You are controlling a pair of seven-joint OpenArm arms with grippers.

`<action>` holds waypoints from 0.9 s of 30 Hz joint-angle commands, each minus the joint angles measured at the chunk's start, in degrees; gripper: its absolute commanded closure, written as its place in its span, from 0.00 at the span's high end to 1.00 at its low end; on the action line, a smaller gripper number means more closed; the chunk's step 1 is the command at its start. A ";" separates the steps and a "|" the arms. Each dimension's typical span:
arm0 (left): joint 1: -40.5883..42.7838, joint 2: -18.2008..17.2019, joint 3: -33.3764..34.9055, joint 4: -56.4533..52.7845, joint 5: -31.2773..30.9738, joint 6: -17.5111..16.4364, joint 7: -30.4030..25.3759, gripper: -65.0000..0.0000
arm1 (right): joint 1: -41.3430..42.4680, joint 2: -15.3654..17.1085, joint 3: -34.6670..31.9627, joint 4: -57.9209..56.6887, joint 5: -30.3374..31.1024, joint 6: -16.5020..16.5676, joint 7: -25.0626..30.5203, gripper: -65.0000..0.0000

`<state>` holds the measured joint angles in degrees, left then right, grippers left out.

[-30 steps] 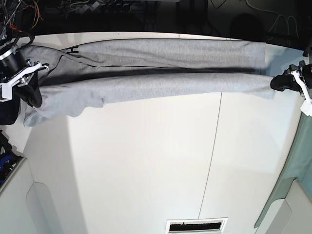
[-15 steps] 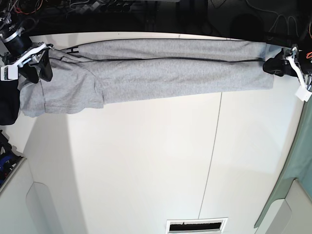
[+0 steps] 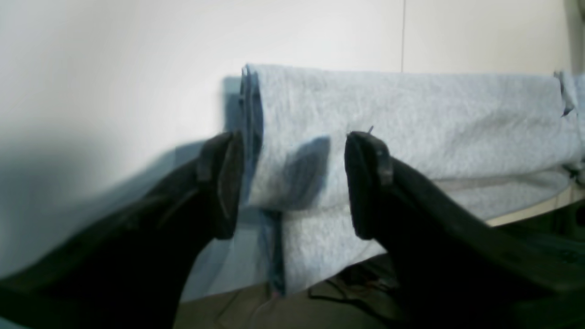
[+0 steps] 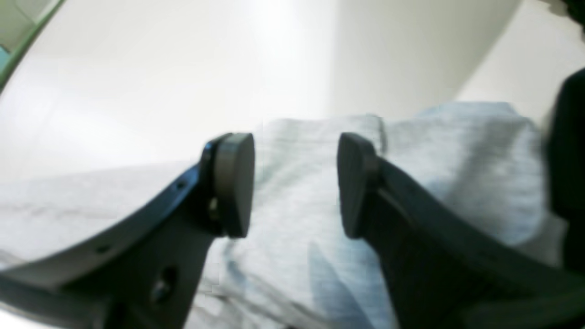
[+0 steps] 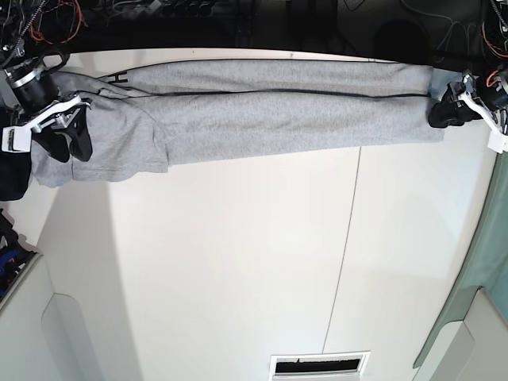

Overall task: Layout the t-shirt on the table in an organized manner, then fold the t-shirt properly
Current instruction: 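Fold the sleeve side over with both grippers into a long strip, then fold the strip end with the left gripper toward the right gripper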

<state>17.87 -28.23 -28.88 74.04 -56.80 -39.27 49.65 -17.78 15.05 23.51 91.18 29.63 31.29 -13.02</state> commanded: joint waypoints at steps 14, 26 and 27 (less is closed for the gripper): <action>-1.46 2.27 -0.28 -3.30 6.38 1.16 -0.87 0.59 | 0.15 -1.88 -0.68 -8.41 -1.14 0.09 -1.77 0.45; 1.38 3.78 -0.28 -3.28 2.47 -0.73 4.87 0.59 | 0.48 -1.88 -1.14 -11.96 -1.09 0.28 -1.79 0.45; 1.33 3.80 -0.26 -3.28 1.57 -0.73 5.29 0.59 | 0.66 -1.88 -1.14 -11.96 -1.09 0.31 -1.79 0.45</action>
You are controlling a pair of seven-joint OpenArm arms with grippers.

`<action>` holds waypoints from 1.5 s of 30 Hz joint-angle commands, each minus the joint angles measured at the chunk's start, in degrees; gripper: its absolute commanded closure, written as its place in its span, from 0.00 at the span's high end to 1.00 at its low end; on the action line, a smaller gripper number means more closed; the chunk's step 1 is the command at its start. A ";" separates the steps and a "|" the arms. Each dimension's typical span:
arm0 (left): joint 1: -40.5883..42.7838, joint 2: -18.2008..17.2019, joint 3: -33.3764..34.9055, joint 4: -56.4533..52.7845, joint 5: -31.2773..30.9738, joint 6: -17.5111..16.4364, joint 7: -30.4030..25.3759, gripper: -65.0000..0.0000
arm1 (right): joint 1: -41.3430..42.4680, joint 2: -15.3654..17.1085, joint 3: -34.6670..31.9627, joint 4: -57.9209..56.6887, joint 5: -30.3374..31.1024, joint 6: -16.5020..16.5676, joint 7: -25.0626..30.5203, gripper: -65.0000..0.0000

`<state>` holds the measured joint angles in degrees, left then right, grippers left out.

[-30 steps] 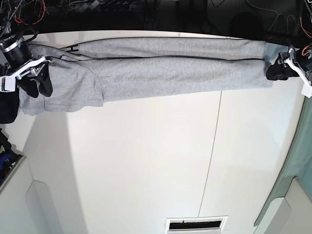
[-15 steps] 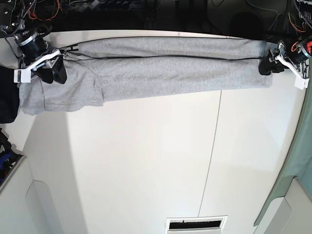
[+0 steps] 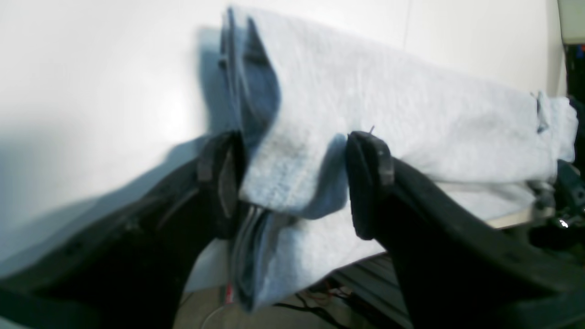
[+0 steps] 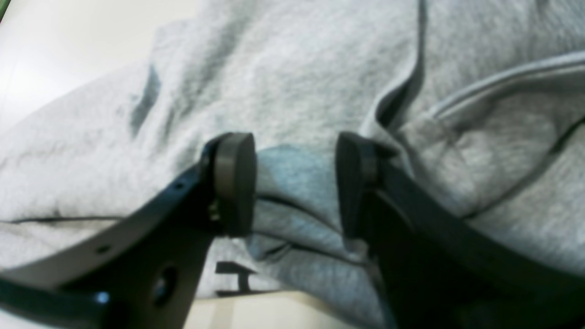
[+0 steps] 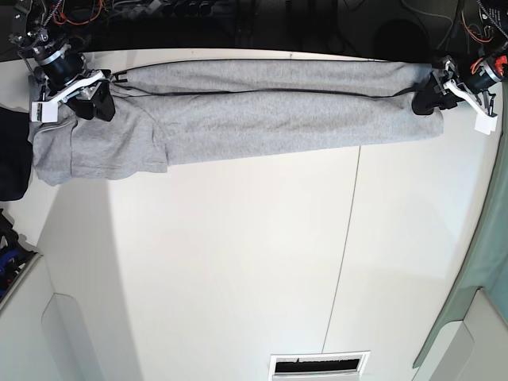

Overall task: Layout the t-shirt on the table in an organized manner, then fold the t-shirt properly
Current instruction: 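Fold the strip end with the left gripper toward the right gripper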

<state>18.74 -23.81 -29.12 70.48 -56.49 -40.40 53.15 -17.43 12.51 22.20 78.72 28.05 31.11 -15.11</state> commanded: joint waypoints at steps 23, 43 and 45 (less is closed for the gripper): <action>0.48 0.87 -4.37 17.11 -1.92 0.40 0.72 0.00 | 0.87 0.98 0.17 0.50 2.64 0.59 0.37 0.45; -0.15 2.86 10.97 38.73 -1.55 0.40 3.98 0.00 | 0.92 0.96 0.17 0.57 7.13 0.63 0.81 0.45; -1.20 5.64 16.11 38.40 2.86 0.40 1.64 0.00 | 0.90 0.96 0.17 0.57 7.10 0.63 0.81 0.45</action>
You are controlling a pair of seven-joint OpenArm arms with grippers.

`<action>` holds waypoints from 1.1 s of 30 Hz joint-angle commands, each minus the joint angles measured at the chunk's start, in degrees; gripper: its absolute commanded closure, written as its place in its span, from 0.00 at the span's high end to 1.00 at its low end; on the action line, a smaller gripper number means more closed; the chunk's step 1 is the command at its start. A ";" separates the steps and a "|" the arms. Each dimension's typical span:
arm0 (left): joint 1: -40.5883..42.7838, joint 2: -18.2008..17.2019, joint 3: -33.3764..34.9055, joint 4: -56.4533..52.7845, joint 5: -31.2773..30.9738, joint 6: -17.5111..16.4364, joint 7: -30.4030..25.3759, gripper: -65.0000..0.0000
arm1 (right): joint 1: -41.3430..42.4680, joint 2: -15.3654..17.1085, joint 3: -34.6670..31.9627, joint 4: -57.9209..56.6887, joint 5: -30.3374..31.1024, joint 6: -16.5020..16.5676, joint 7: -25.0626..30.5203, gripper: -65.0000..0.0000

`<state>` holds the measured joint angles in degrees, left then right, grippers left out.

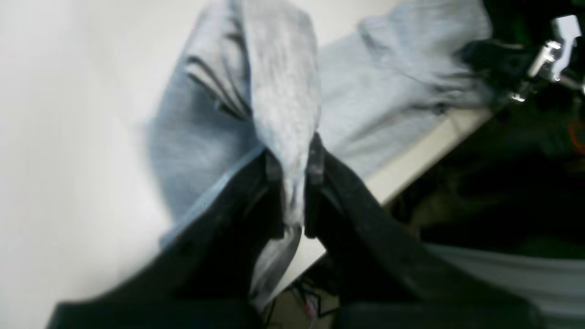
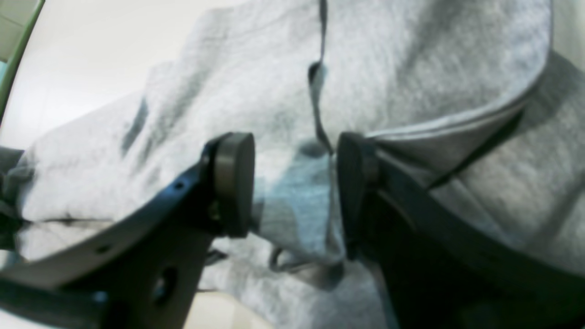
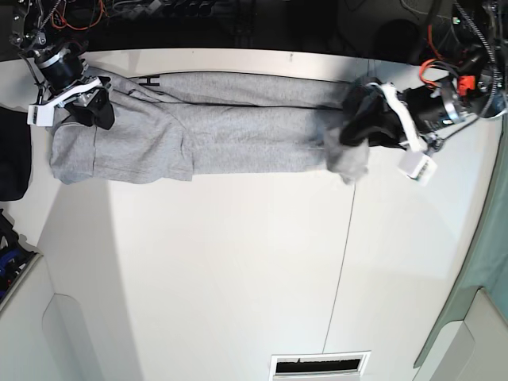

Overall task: Layout the t-shirt on the table in an organized manner, then fold the t-shirt properly
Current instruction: 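Fold the strip end with the left gripper toward the right gripper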

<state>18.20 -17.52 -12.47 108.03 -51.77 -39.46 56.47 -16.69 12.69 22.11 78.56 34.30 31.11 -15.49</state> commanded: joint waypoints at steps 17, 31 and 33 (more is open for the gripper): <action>-7.50 14.03 19.21 -9.75 13.46 -0.22 -6.75 0.50 | 1.07 0.94 0.66 4.00 4.57 0.66 0.98 0.45; -7.54 13.97 19.91 -9.75 13.42 -0.26 -7.10 0.50 | 0.94 7.45 4.68 14.29 -1.33 -8.24 -4.94 0.69; -7.54 13.97 17.53 -9.75 13.42 -0.26 -7.10 0.50 | 0.94 8.98 4.68 13.55 -1.31 -8.24 -6.49 0.69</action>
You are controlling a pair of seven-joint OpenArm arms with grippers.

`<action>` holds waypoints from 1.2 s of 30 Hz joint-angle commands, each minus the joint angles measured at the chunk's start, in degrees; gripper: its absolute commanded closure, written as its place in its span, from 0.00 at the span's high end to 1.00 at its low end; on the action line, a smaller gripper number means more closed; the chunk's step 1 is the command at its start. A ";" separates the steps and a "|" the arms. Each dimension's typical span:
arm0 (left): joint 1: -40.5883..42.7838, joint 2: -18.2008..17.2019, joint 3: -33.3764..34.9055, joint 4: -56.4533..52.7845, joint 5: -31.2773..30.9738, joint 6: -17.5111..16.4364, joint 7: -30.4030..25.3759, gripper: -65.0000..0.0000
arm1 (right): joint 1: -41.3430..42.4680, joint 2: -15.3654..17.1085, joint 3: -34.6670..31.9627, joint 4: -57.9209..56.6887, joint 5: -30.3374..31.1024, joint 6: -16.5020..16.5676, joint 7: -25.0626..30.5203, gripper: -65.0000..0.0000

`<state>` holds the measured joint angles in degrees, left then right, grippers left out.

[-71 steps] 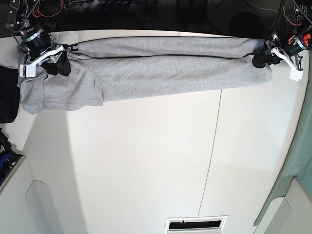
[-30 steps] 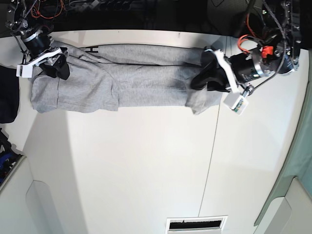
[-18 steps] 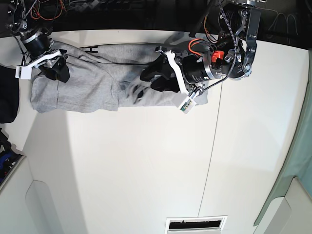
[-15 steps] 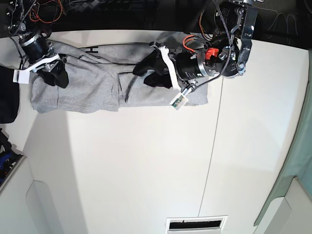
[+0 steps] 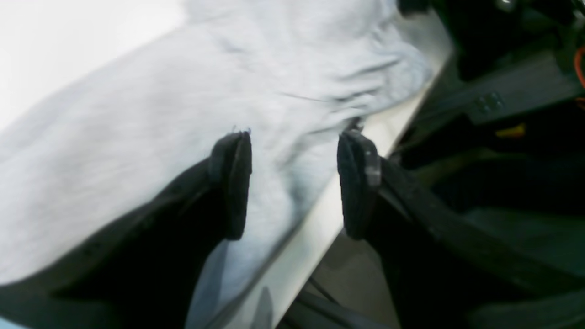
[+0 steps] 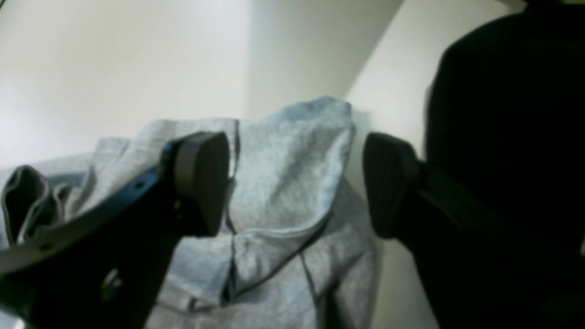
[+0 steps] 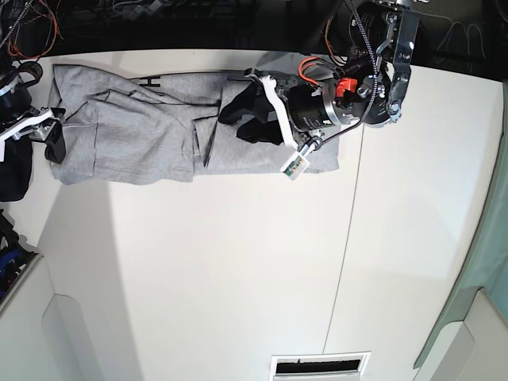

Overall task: Layout the t-shirt on the table in an organized manner, then fold the t-shirt properly
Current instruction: 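Fold the strip end with the left gripper toward the right gripper, then grasp the folded shirt with both grippers and fold it in half again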

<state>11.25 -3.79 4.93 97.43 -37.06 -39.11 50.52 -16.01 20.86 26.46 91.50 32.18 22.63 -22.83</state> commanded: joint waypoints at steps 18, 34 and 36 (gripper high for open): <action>-0.57 -0.22 -12.57 0.85 -2.56 -0.89 -0.98 0.50 | 8.37 1.60 -3.19 -25.49 9.86 11.28 0.07 0.69; -0.13 -9.33 -21.14 0.85 -4.39 -0.89 -2.21 0.50 | 9.07 -1.01 -1.73 -12.04 5.79 11.02 0.07 0.00; 0.83 -10.43 -23.26 0.85 -5.95 -0.89 -2.08 0.50 | 9.03 -0.33 -0.72 -8.52 5.75 11.02 -0.22 0.00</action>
<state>12.27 -13.87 -18.33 97.43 -41.58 -39.29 49.41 -7.75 19.29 25.08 81.97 36.40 33.21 -24.71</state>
